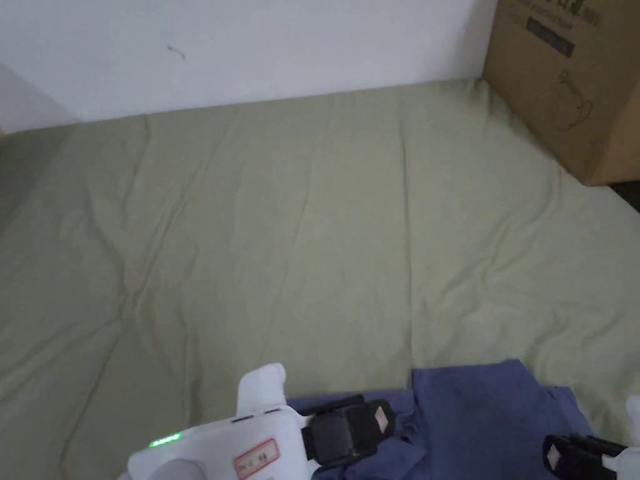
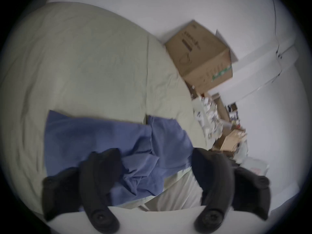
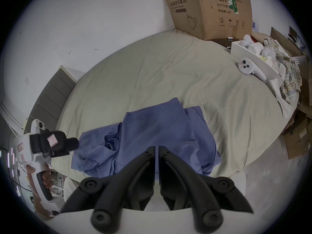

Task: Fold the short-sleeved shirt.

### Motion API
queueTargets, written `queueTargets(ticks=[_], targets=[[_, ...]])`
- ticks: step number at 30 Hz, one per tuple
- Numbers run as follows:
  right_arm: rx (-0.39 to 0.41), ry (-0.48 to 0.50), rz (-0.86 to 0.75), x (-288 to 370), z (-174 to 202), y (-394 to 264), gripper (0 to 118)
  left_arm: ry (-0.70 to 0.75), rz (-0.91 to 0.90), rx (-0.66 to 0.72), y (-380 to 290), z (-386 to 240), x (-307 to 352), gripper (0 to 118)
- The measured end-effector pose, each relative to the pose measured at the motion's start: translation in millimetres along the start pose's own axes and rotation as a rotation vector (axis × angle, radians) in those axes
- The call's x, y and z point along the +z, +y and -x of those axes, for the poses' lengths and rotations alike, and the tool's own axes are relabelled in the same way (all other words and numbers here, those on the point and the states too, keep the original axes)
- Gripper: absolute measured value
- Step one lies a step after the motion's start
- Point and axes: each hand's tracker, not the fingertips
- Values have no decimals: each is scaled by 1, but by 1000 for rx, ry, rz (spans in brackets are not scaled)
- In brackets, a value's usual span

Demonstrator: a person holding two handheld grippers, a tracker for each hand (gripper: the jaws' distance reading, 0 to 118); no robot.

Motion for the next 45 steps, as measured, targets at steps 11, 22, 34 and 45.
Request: queueTargets(ticks=[11, 22, 34, 45], targets=[[10, 28, -7, 0, 7, -1, 5, 133, 193, -8, -18, 27, -51, 1], [-16, 32, 5, -1, 3, -3, 5, -15, 330, -21, -57, -6, -78, 1], [38, 24, 1, 4, 19, 2, 5, -141, 201, 71, -31, 9, -13, 4], [92, 29, 56, -9, 43, -2, 5, -42, 68, 289, -8, 137, 57, 115]])
